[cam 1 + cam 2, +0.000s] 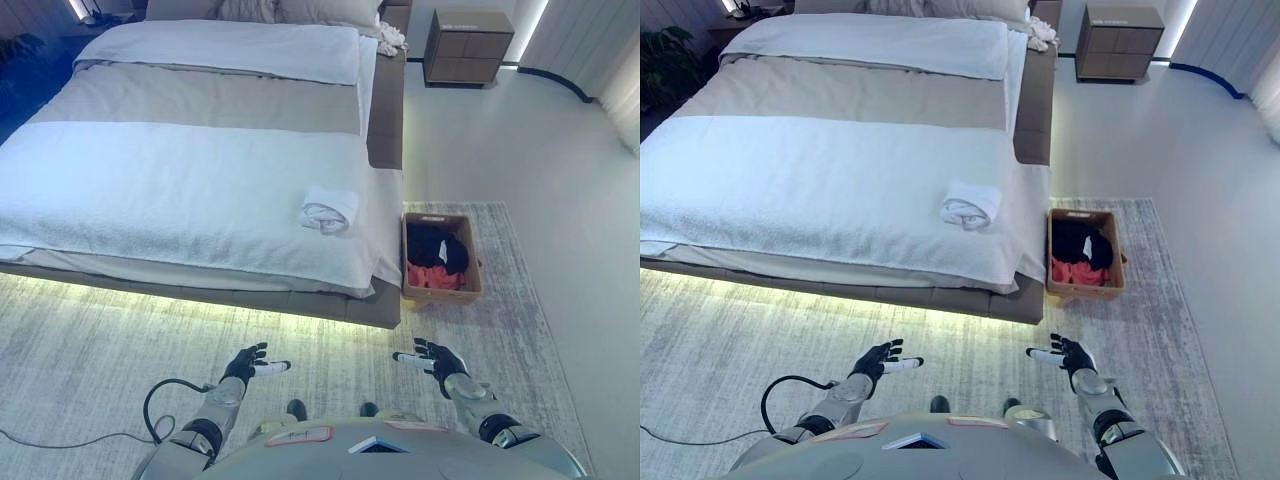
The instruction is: Put the clothes on the bed into the basket.
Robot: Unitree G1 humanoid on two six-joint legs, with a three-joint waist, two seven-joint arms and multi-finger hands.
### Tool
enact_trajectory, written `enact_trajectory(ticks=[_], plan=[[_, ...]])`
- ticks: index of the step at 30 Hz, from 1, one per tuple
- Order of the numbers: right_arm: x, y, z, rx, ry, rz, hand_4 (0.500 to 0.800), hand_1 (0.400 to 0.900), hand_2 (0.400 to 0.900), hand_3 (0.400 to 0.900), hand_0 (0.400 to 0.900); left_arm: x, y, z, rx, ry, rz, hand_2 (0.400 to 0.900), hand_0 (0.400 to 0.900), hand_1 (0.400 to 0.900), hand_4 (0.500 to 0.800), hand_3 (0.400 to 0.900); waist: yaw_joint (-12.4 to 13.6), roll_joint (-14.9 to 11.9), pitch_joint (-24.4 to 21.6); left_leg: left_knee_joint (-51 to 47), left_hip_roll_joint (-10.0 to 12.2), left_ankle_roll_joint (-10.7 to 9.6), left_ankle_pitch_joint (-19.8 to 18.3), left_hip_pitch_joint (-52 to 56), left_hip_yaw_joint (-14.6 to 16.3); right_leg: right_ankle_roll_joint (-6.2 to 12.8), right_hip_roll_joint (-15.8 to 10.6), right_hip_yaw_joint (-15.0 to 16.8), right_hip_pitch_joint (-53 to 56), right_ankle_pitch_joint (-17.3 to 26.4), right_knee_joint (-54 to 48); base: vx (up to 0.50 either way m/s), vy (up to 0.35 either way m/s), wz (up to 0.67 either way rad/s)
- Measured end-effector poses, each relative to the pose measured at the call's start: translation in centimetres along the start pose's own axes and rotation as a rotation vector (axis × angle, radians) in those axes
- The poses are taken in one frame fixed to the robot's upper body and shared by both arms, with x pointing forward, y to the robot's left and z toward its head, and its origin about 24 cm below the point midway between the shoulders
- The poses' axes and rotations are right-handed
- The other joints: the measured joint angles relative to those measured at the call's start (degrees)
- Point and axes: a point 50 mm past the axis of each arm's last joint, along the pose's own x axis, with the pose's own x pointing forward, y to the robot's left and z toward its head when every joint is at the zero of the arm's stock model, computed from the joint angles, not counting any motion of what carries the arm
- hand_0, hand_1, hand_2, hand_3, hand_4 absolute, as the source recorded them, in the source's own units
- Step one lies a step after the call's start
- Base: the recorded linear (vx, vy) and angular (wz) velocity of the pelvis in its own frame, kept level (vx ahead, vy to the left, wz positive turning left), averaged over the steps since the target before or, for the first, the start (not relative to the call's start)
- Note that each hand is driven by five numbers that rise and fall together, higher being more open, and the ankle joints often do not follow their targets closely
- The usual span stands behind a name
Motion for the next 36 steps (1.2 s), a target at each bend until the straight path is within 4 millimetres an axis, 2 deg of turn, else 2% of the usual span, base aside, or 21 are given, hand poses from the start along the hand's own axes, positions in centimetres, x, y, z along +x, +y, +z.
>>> enact_trajectory(ticks=[23, 33, 35, 36], plan=[[0.0, 0.2, 0.5, -0.04, -0.023, 0.013, 0.8, 0.9, 0.9, 0.9, 0.9, -0.1, -0.2, -0.4, -0.005, 0.005, -0.019, 0.9, 0.9, 0.9, 0.8, 0.9, 0.13, 0.1, -0.07, 0.0, 0.05, -0.02, 0.02, 0.25, -0.27, -0.01, 0.05, -0.21, 0.37, -0.05, 0.0, 0.0, -0.005, 0.01], [0.0, 0.0, 0.7, -0.04, -0.032, 0.011, 0.8, 0.9, 0.9, 0.9, 0.9, -0.2, -0.2, -0.6, -0.037, 0.014, -0.014, 0.9, 0.9, 0.9, 0.8, 0.9, 0.18, 0.45, -0.09, 0.11, 0.52, -0.44, 0.31, -0.1, -1.32, -0.52, 0.58, -0.98, 0.47, -0.44, -0.01, -0.01, -0.065, 0.07], [0.0, 0.1, 0.8, -0.041, -0.036, 0.011, 0.8, 0.9, 0.9, 0.9, 0.9, -0.1, -0.1, -0.4, -0.047, 0.008, -0.006, 0.9, 0.9, 0.9, 0.8, 0.9, 0.16, 0.28, 0.47, 2.7, 0.74, -1.35, 0.47, -1.87, -2.33, -1.07, 0.86, -0.96, -0.13, -0.82, 0.08, -0.13, -0.112, 0.21], [0.1, 0.0, 1.0, -0.04, -0.041, 0.01, 0.8, 0.9, 0.9, 0.9, 0.9, 0.0, 0.1, 0.2, -0.052, -0.005, 0.003, 0.9, 0.9, 0.9, 0.8, 0.9, 0.4, 0.18, 1.59, 6.21, 0.88, -3.17, 0.49, -4.15, -3.26, -1.6, 1.29, -1.05, -0.65, -1.17, 0.78, -0.11, -0.079, 0.19]])
